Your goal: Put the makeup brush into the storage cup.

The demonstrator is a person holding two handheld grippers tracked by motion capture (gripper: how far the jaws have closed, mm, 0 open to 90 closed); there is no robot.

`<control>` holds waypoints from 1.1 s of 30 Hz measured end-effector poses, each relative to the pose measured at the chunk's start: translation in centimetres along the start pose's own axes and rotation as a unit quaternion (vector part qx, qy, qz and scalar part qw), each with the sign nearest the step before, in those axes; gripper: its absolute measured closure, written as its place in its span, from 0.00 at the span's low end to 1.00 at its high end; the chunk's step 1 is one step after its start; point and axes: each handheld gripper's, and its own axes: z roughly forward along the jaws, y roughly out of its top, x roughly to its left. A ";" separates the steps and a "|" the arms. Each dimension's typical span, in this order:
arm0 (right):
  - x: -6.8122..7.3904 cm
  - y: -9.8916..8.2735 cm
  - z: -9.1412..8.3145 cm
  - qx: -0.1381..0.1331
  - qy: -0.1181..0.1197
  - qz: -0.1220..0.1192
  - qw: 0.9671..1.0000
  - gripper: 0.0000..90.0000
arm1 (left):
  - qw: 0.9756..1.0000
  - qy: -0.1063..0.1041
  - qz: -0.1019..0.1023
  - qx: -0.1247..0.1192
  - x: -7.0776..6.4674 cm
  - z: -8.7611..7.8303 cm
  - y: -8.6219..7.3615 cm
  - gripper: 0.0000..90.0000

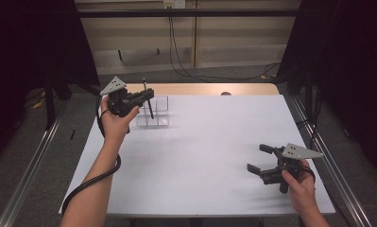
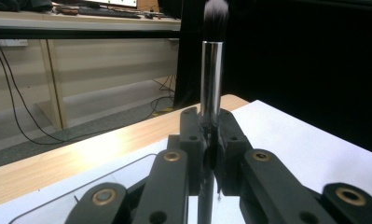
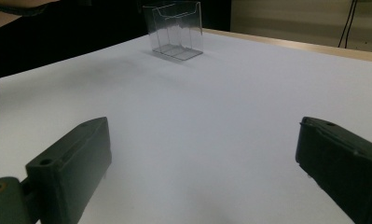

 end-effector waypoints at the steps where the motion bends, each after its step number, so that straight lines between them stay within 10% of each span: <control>1: 0.0 0.0 0.0 0.000 0.000 0.000 1.000 0.03 | 1.000 -0.001 0.000 0.000 0.0 0.0 0.1 0.93; 33: -0.1 0.0 -0.1 -0.002 0.002 -0.002 1.000 0.04 | 1.000 0.016 -0.010 -0.008 1.1 1.0 2.0 0.93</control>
